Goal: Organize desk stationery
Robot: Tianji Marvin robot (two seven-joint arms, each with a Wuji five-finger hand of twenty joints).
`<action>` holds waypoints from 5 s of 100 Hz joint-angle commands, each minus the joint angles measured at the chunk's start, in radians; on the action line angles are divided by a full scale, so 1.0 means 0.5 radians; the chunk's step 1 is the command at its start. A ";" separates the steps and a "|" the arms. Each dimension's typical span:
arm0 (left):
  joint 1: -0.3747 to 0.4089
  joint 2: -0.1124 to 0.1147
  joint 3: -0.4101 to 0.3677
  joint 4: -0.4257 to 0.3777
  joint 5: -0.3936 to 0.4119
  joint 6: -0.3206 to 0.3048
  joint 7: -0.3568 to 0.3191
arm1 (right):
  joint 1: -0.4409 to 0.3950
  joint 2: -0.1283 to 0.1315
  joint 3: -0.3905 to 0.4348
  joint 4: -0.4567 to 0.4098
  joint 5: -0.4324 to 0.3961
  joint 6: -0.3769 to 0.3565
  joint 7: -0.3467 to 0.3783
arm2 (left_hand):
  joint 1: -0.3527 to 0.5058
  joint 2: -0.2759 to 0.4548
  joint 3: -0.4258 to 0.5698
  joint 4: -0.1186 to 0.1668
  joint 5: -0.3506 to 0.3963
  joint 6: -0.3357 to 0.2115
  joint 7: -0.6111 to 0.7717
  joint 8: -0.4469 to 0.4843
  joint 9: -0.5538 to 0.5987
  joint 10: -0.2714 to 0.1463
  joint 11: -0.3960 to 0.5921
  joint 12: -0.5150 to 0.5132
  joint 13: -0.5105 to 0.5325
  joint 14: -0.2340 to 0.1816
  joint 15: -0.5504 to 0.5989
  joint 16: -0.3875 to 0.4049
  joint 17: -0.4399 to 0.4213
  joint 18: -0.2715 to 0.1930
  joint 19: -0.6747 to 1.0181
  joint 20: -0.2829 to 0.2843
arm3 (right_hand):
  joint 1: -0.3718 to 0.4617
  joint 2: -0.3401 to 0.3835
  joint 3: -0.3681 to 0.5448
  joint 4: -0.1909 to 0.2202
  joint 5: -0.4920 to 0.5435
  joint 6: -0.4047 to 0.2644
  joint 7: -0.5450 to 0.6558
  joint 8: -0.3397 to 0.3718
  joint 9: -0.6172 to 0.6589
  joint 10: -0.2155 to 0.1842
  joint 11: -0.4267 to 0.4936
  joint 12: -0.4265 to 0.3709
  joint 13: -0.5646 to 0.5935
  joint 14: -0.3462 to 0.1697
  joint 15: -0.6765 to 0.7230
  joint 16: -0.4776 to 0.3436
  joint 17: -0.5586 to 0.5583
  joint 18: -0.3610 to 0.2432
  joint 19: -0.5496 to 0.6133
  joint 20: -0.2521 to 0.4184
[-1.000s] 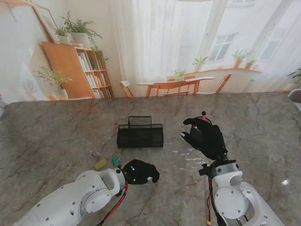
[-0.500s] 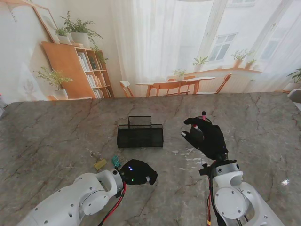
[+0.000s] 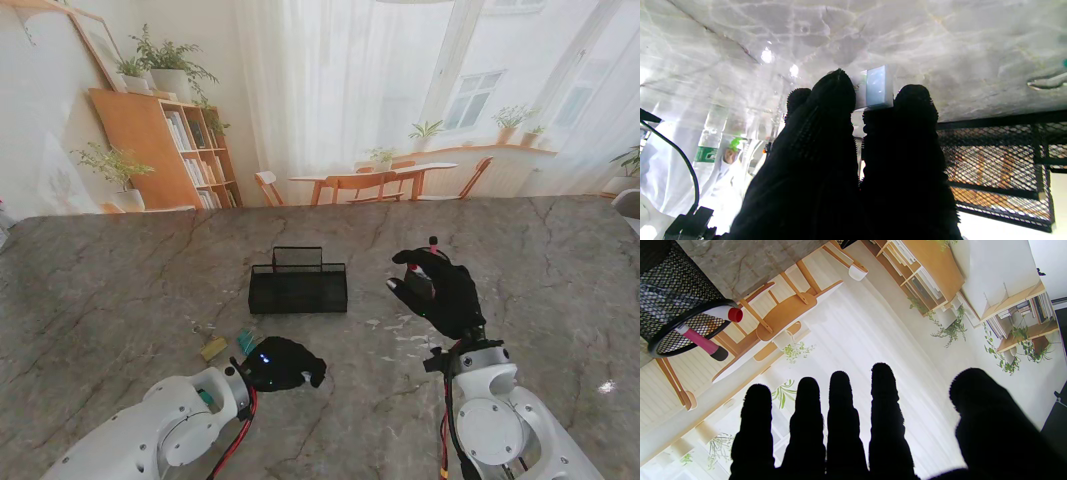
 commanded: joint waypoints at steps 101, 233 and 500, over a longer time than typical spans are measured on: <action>-0.154 -0.040 -0.425 0.033 0.182 0.496 0.028 | 0.023 -0.009 -0.010 0.044 0.027 -0.016 0.019 | 0.138 0.031 0.040 -0.231 -0.088 0.076 0.032 -0.040 0.080 0.064 0.196 0.007 -0.029 0.045 0.264 -0.089 0.009 -0.134 0.027 0.106 | 0.015 0.074 -0.068 -0.015 0.034 -0.020 0.021 0.041 0.016 -0.006 0.026 0.026 0.014 -0.017 -0.002 0.024 -0.011 -0.003 0.030 0.043; -0.768 -0.168 0.200 0.653 -0.365 0.809 0.050 | 0.062 -0.010 -0.001 0.104 0.063 0.012 0.044 | -0.120 0.387 -0.431 -0.132 -0.281 0.422 -0.764 0.398 -0.379 0.368 0.549 -0.585 -0.044 -0.047 0.554 -0.260 0.087 0.039 0.139 0.069 | 0.015 0.081 -0.071 -0.015 0.043 -0.019 0.025 0.041 0.016 -0.007 0.025 0.024 0.010 -0.017 -0.006 0.024 -0.015 -0.009 0.025 0.043; 1.322 0.041 -1.631 -0.732 0.543 -0.614 -0.381 | 0.136 0.038 -0.106 0.152 -0.025 -0.040 0.216 | -1.124 0.867 -0.478 -0.136 -1.190 0.498 -1.867 0.128 -1.472 0.455 -0.173 -1.126 -1.493 0.312 -0.697 -1.034 -1.693 0.615 -0.827 -0.459 | 0.021 0.105 -0.087 -0.014 0.045 -0.019 0.028 0.041 0.011 -0.004 0.024 0.024 0.007 -0.018 -0.007 0.024 -0.019 -0.014 0.022 0.046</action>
